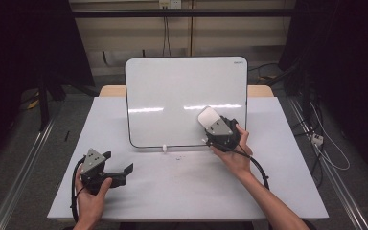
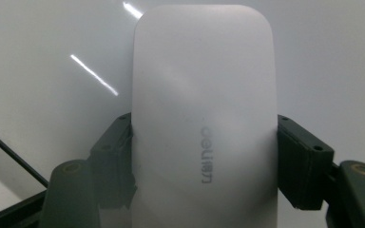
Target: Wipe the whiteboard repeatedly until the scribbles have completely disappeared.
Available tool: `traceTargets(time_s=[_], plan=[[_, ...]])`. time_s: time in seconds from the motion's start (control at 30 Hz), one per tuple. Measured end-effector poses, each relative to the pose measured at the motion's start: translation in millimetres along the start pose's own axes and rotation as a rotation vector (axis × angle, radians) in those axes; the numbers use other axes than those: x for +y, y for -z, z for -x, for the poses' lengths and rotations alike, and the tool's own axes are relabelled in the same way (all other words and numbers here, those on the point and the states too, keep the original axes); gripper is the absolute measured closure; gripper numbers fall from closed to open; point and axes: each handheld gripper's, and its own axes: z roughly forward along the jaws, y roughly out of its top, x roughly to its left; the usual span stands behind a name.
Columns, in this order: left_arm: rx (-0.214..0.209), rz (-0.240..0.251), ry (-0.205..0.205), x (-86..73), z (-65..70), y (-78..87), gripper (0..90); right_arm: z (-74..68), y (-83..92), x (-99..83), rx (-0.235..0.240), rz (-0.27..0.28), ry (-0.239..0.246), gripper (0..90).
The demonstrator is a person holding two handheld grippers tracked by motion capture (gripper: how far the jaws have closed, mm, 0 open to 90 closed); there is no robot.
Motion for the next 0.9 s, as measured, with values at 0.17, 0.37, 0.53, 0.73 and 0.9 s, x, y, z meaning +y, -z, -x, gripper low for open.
traceTargets(time_s=[0.17,0.37,0.53,0.73,0.9], plan=[[-0.001,0.003,0.002,-0.2,-0.1,-0.2,5.4,12.1,1.5,-4.0,-0.009,-0.007,-0.026,31.7],[-0.001,0.001,0.002,-0.3,-0.2,-0.3,5.4,28.2,3.3,-9.0,-0.026,-0.018,-0.073,31.7],[0.0,-0.004,-0.004,-0.3,-0.1,0.1,5.4,45.5,4.3,-13.0,-0.046,-0.02,-0.118,31.7],[0.004,-0.004,-0.001,0.0,0.0,-0.5,5.4,68.7,4.0,-12.8,-0.076,-0.024,-0.186,31.7],[0.002,-0.006,-0.004,0.4,0.9,-2.3,5.4,62.6,4.7,-10.3,-0.091,-0.027,-0.183,31.7]])
